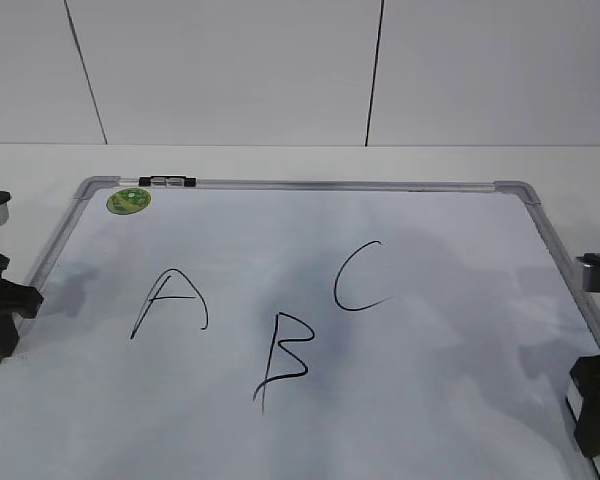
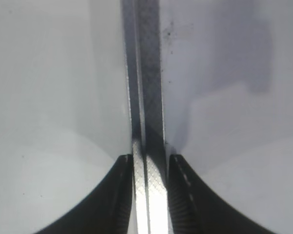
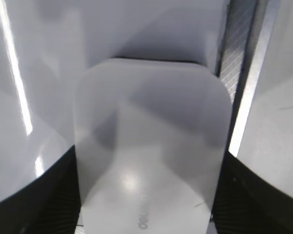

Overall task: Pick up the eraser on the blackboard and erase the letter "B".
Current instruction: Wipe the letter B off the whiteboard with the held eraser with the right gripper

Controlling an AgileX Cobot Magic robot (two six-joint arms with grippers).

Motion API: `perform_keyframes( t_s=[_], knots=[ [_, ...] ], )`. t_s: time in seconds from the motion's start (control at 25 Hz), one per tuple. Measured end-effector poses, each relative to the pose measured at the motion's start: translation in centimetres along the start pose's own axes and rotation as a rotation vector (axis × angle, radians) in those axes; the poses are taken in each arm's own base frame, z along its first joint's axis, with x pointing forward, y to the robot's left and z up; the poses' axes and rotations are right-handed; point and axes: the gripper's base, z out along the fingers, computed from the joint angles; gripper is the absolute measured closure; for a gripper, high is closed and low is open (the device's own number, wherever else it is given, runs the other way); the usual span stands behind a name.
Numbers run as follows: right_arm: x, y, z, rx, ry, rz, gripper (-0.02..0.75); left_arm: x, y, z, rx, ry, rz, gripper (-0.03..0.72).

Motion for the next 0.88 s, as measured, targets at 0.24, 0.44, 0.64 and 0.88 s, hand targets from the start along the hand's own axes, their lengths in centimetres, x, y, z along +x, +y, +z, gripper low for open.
perform_keyframes(
  t_s=[0.24,0.44,0.64,0.88],
  knots=[
    [-0.6,0.5,-0.8,-0.041,0.004,-0.032,0.214,0.0,0.0,0.0,0.0,0.0,0.0,0.507],
    [-2.2,1.0,-3.3,-0.051,-0.05,-0.077,0.214,0.0,0.0,0.0,0.0,0.001,0.0,0.507],
    [-3.7,4.0,-5.0,-0.047,-0.117,-0.193,0.214,0.0,0.0,0.0,0.0,0.001,0.0,0.507],
    [-5.7,8.6,-5.8,-0.053,-0.147,-0.305,0.214,0.0,0.0,0.0,0.0,0.001,0.0,0.507]
  ],
)
